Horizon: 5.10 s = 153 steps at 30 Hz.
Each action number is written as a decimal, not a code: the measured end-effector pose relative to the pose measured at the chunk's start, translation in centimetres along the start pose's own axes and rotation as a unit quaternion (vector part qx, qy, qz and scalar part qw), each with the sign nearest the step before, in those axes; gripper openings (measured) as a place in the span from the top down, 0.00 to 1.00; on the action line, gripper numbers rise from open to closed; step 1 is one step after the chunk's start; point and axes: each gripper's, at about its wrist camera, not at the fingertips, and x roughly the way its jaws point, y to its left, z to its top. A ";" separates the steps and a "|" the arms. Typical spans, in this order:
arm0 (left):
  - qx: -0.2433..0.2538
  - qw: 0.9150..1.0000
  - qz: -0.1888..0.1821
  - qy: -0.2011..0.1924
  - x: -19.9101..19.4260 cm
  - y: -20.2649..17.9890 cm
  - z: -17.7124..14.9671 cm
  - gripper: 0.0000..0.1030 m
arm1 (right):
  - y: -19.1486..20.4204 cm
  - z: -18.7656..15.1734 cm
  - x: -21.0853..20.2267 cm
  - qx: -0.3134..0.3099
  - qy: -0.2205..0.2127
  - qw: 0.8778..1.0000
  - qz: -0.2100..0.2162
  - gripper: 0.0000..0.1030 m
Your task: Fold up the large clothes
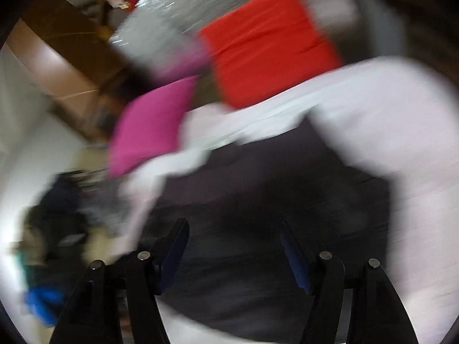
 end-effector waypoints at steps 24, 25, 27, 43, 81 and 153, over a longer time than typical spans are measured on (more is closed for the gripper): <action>0.018 0.992 0.118 0.050 0.9 4.8 -5.1 0.35 | 1.2 -8.7 7.3 -0.178 0.085 0.935 -0.294 0.21; 0.016 0.991 0.120 0.052 0.4 4.8 -4.9 0.35 | 1.6 -8.8 7.4 -0.186 0.080 0.930 -0.306 0.21; -0.001 0.993 0.109 0.042 -1.0 5.4 -4.3 0.35 | 2.7 -8.4 6.4 -0.184 0.071 0.935 -0.294 0.21; -0.066 0.992 0.109 0.010 -3.1 11.1 -4.5 0.30 | -1.1 -2.1 0.6 -0.108 0.001 0.962 -0.253 0.20; -0.087 0.993 0.082 0.004 -2.9 16.1 -4.8 0.21 | -6.6 -0.8 -4.6 0.015 -0.027 0.989 -0.144 0.19; -0.097 0.968 -0.221 -0.069 -12.1 12.9 8.9 0.87 | 3.9 4.7 -17.8 -0.139 -0.046 0.977 -0.156 0.89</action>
